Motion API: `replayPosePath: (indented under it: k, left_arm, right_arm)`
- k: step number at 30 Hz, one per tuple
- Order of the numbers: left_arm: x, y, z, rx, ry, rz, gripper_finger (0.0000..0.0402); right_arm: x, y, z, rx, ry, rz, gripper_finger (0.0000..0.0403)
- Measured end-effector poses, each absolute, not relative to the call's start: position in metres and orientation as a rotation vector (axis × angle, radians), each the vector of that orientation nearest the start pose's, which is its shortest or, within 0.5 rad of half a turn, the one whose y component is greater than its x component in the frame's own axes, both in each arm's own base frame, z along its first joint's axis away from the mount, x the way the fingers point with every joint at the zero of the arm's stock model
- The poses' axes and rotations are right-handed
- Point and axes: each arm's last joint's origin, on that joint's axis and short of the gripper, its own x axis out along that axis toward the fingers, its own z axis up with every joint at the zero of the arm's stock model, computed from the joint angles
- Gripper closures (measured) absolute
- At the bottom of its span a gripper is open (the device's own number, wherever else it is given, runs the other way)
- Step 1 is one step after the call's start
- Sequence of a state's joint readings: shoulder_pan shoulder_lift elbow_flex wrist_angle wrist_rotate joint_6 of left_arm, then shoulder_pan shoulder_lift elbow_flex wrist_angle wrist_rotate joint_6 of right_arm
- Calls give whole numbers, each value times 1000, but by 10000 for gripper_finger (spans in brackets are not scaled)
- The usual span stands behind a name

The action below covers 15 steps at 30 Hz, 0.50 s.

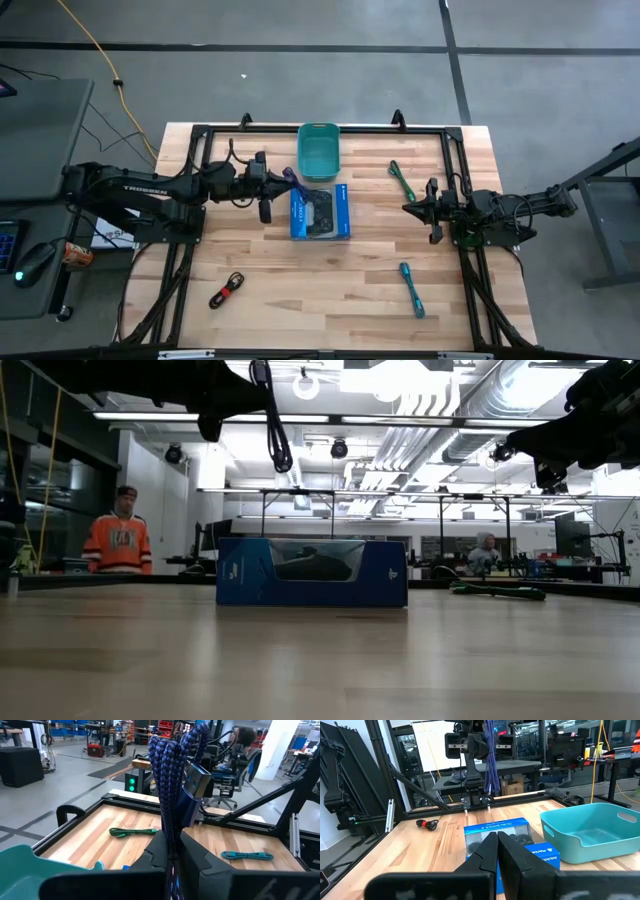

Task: Pick and place USB-C Cables
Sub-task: Put the violet charger cable into the light blue bin

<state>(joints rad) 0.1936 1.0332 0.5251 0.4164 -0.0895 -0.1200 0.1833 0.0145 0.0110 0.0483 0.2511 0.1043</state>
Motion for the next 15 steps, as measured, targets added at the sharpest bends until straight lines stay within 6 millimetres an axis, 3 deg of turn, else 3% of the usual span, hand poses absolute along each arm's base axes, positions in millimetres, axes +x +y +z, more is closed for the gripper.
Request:
replayPosePath:
  k: [15]
  left_arm:
    - [220, 45, 255, -114, 75, 273, 401]
  right_arm:
    - [96, 10, 178, 202, -125, -63, 402]
